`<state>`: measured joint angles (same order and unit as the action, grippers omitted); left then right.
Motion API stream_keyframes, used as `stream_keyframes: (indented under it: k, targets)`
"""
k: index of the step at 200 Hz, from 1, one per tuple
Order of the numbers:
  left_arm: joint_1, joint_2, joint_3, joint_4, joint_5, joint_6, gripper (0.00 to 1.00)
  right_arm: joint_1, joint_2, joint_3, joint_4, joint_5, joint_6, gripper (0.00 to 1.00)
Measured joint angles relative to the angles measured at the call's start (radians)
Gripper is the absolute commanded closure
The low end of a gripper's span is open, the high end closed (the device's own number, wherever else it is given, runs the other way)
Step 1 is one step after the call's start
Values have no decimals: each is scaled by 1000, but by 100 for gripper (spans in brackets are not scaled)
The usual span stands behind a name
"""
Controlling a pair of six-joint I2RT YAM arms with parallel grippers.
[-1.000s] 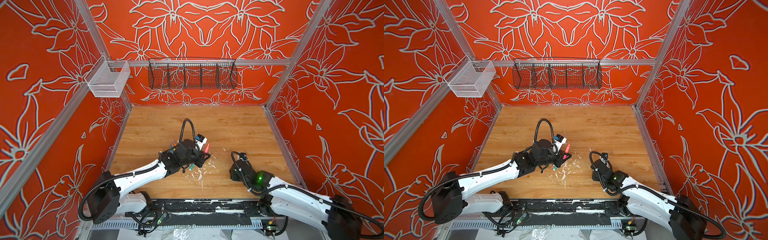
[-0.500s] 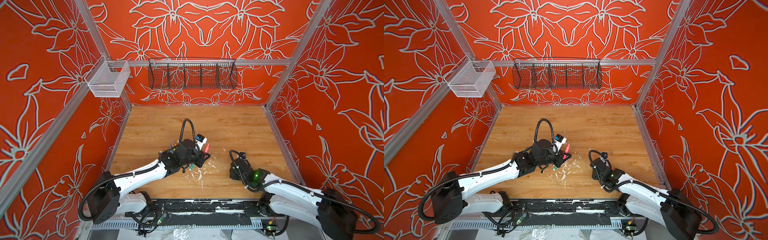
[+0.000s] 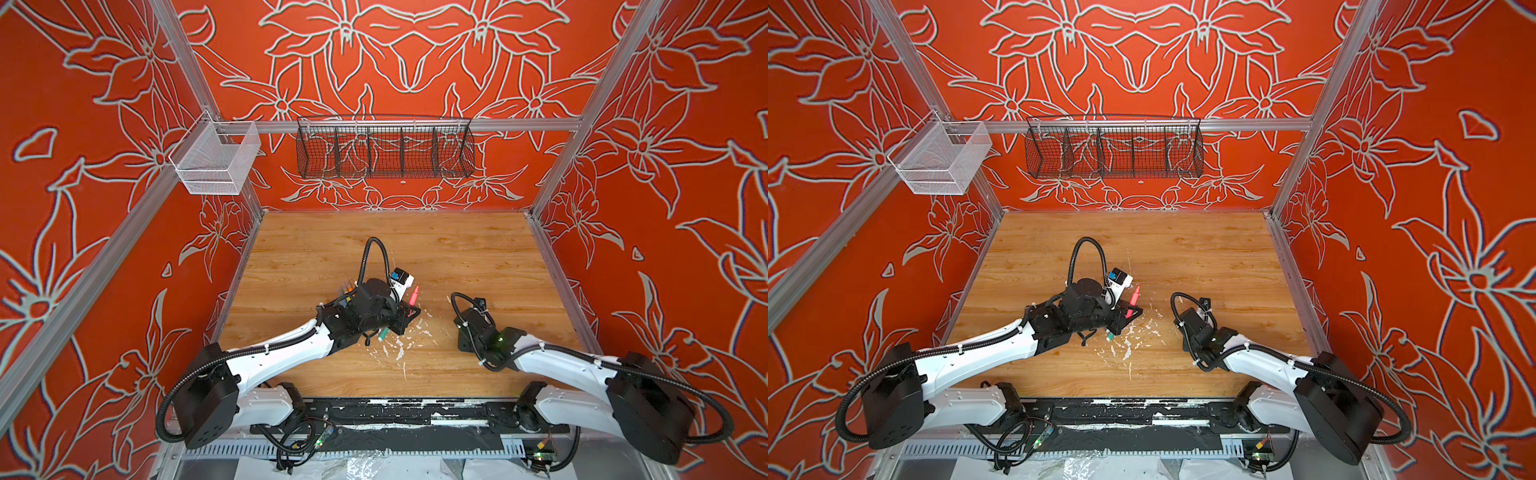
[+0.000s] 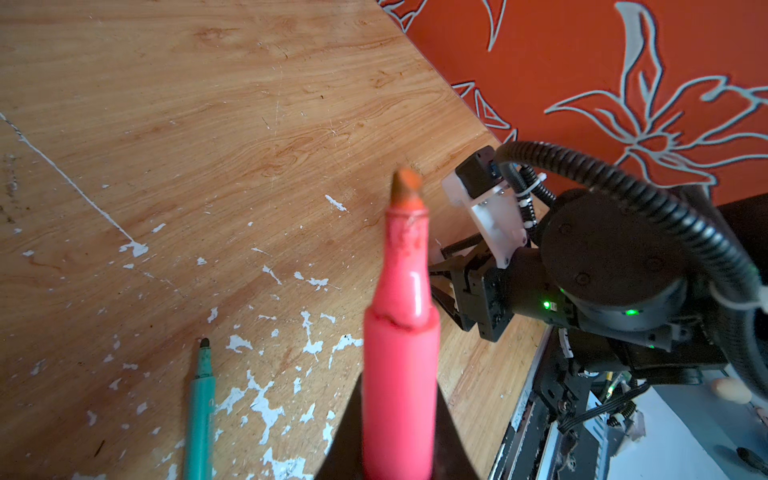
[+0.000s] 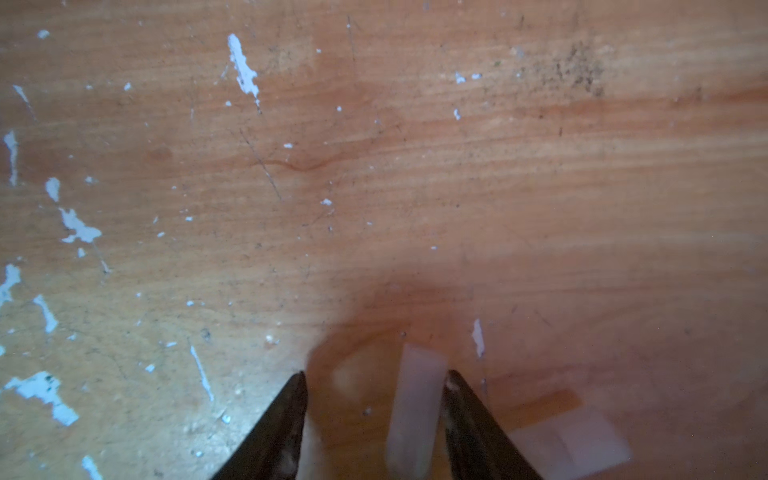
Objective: Insert the pens into the pen caps
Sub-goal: 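Close the right gripper on a translucent cap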
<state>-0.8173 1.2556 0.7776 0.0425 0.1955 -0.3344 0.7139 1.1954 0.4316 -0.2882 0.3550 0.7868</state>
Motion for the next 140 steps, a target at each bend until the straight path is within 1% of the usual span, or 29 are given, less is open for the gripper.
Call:
stream_keyframes:
  k: [46,100,120,140]
  targets:
    - [0,-5,0,0,-1,0,100,0,60,42,-5,9,2,59]
    - [0,-6,0,-1,-3,0,100,0,46,45,-39,8,2,60]
    - [0,-8,0,-1,-3,0,100,0,39,44,-56,8,4,67]
    - [0,-11,0,-2,-3,0,100,0,39,44,-58,8,5,71]
